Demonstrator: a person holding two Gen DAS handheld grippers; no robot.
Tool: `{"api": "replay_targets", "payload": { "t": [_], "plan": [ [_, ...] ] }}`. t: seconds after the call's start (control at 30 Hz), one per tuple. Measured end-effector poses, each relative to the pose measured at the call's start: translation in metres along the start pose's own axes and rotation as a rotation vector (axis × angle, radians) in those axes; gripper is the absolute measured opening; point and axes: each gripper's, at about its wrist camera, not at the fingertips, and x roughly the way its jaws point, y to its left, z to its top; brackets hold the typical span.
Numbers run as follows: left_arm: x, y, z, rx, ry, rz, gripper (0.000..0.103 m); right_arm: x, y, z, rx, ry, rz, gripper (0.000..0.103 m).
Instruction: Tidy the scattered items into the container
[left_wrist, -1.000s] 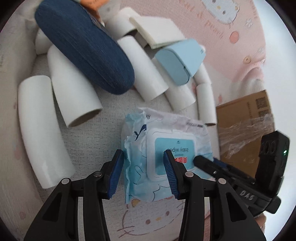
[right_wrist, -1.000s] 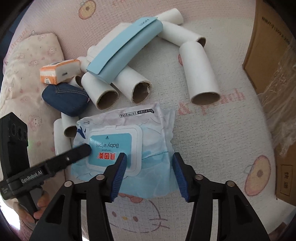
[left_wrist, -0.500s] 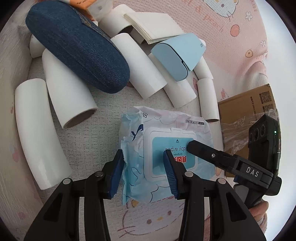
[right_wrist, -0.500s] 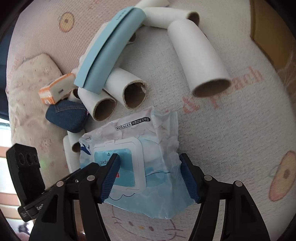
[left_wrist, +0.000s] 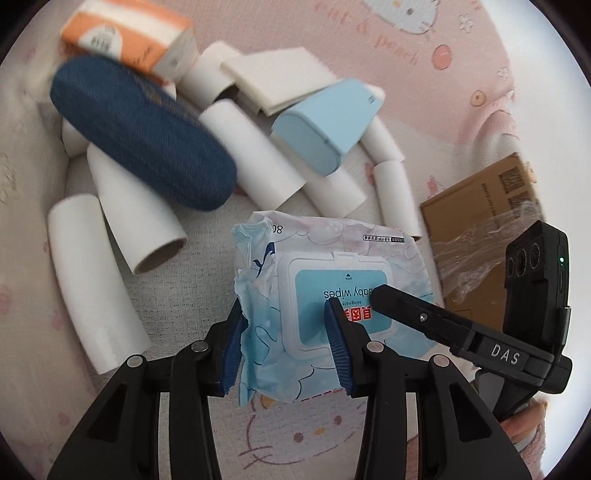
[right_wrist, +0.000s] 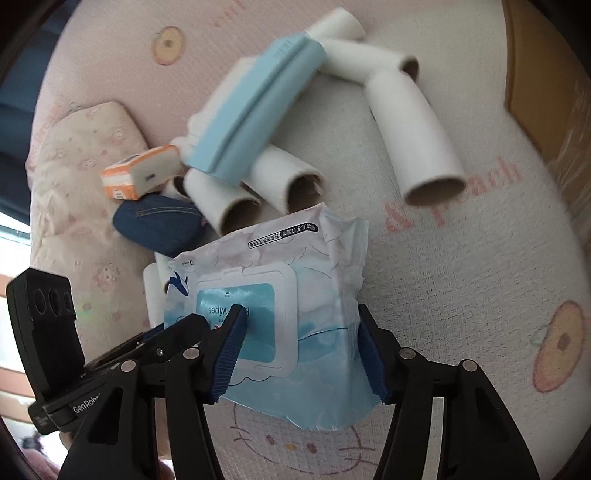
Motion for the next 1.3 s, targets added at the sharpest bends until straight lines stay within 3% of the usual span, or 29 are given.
{"api": "replay_targets", "payload": {
  "t": [0.37, 0.87, 1.03, 1.3],
  "plan": [
    [-0.074, -0.053, 0.007, 0.073, -0.169, -0.053, 0.045, -0.085, 0.040, 0.008, -0.092, -0.175, -0.022, 0.057],
    [-0.156, -0.165, 0.034, 0.268, -0.403, -0.146, 0.045, -0.236, 0.068, 0.021, -0.171, -0.490, -0.018, 0.057],
    [-0.153, -0.203, 0.037, 0.321, -0.414, -0.191, 0.045, -0.276, 0.056, 0.016, -0.165, -0.562, -0.044, 0.057],
    [-0.118, -0.268, 0.039, 0.388, -0.348, -0.259, 0.046, -0.321, 0.003, 0.015, -0.077, -0.630, -0.111, 0.056]
  ]
}}
